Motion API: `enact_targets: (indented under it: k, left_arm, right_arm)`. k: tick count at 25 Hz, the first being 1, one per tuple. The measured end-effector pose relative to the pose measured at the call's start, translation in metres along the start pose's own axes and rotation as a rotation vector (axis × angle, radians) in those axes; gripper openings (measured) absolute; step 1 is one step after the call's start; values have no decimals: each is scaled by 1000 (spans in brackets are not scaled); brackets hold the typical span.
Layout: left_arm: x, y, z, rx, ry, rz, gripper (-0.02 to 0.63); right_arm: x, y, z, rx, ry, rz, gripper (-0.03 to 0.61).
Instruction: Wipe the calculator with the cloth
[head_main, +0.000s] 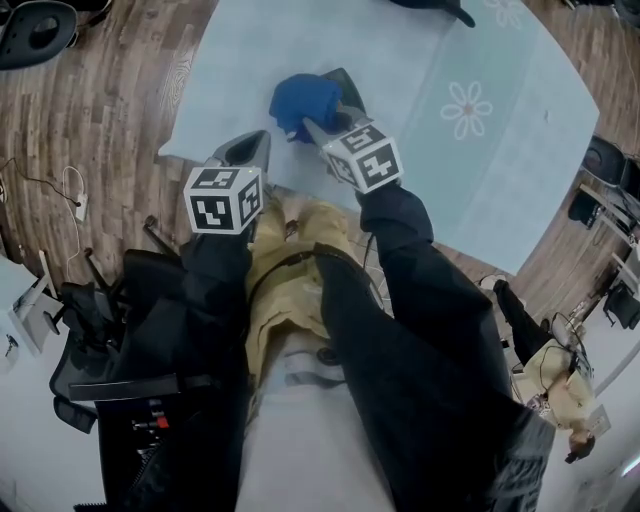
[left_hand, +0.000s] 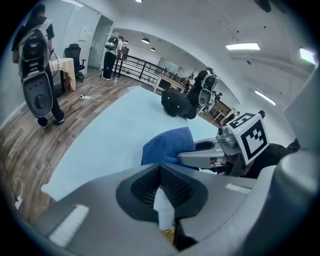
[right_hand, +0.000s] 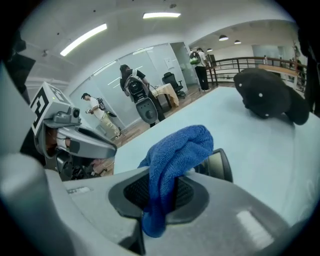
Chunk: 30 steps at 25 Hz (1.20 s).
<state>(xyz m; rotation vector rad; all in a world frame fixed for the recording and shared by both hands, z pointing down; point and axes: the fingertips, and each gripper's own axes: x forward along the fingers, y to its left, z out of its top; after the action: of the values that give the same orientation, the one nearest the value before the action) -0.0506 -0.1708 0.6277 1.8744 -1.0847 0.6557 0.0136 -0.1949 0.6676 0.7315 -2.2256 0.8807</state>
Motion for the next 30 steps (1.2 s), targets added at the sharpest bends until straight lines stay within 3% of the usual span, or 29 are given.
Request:
enact_targets:
  k: [5, 20, 26, 30]
  left_arm:
    - [1, -1, 1, 2, 2, -4, 3]
    - [2, -8, 3, 10, -7, -24, 3]
    - [1, -9, 6, 11, -16, -26, 3]
    - [-1, -6, 4, 3, -19, -21, 3]
  right_arm:
    - [-16, -29, -3, 56, -10, -85, 57]
    - [-77, -81, -2, 81, -63, -258, 57]
    - [-107, -76, 16, 102, -159, -248, 57]
    - [-113, -52, 35, 75, -217, -186, 58]
